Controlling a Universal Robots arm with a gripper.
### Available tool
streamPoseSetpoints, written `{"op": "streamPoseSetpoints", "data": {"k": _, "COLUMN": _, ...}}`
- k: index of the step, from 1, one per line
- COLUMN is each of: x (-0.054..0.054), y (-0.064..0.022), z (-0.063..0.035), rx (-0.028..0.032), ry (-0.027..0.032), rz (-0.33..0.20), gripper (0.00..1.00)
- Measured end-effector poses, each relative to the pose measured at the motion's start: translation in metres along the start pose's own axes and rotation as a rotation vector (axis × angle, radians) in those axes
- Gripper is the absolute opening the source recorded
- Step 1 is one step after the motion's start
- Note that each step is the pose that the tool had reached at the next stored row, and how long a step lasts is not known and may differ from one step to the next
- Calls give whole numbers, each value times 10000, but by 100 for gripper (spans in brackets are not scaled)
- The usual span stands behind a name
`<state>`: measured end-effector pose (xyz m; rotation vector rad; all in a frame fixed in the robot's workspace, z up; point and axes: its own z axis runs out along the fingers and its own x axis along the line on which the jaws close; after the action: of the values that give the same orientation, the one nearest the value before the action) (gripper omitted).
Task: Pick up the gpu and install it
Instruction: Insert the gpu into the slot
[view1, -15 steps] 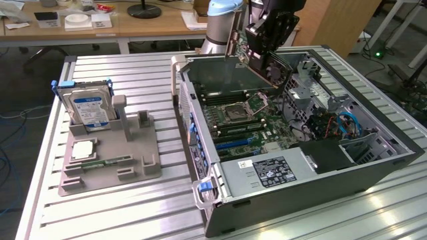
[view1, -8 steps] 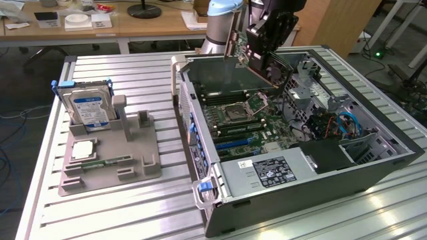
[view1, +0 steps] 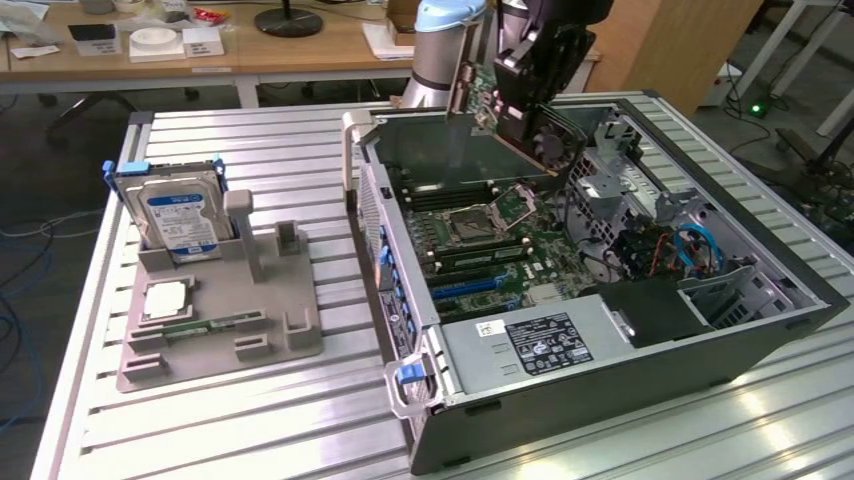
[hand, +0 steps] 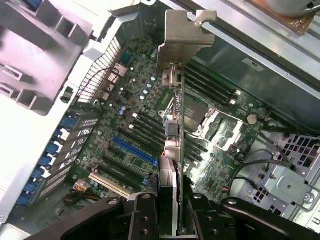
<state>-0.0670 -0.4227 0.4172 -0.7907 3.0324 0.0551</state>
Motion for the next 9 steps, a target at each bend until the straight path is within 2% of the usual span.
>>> {"op": "streamPoseSetpoints", "data": {"k": 9, "x": -2, "y": -2, "z": 0, "rx": -12, "ry": 19, "rz": -638, "gripper": 27}}
